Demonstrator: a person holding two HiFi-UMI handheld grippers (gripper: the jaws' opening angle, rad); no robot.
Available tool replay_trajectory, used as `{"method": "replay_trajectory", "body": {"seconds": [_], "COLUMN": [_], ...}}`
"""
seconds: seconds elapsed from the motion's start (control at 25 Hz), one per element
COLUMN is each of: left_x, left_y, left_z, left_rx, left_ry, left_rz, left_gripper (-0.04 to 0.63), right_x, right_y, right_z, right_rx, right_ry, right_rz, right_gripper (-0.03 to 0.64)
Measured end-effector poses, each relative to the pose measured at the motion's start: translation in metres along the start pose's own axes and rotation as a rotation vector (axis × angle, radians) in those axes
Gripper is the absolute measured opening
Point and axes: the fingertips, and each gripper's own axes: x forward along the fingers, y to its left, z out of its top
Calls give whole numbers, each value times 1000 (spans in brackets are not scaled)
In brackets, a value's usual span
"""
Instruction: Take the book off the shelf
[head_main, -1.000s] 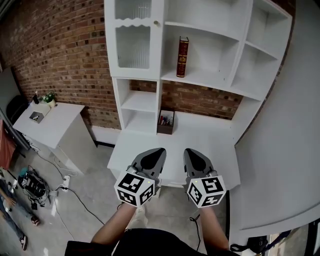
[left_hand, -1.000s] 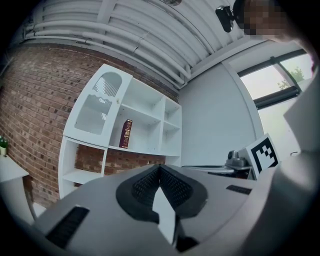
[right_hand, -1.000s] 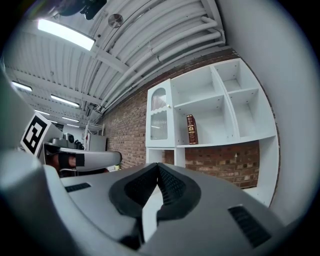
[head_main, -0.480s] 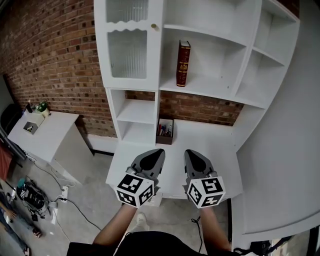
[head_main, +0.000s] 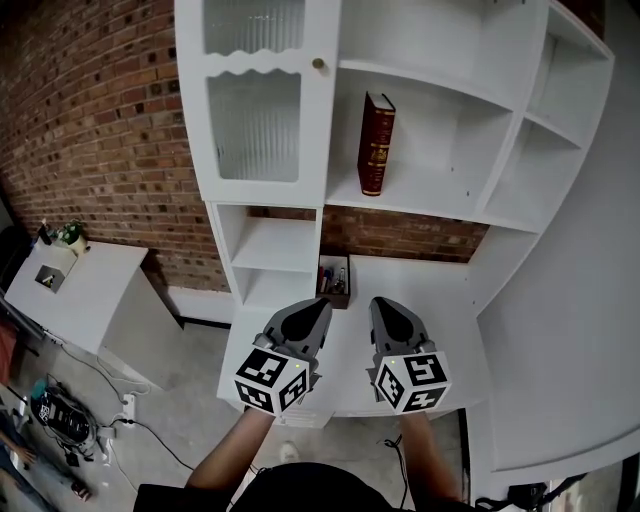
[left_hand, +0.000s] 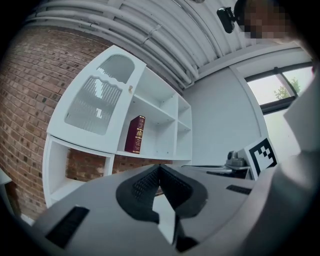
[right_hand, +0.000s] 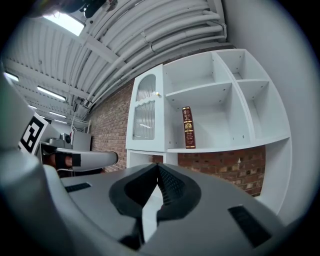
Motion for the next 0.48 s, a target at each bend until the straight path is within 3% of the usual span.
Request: {"method": "replay_trajectory", "body": {"seconds": [0.48], "left_x": [21], "left_y": [52], "left_z": [9], "left_rx": [-11], "left_ry": [-5], "left_rz": [-89], "left_gripper": [8], "right_x": [55], "right_y": [4], "right_z": [8], "right_rx": [-29], "right_ry": [-1], "right_rz": [-81], "right_gripper": [17]}}
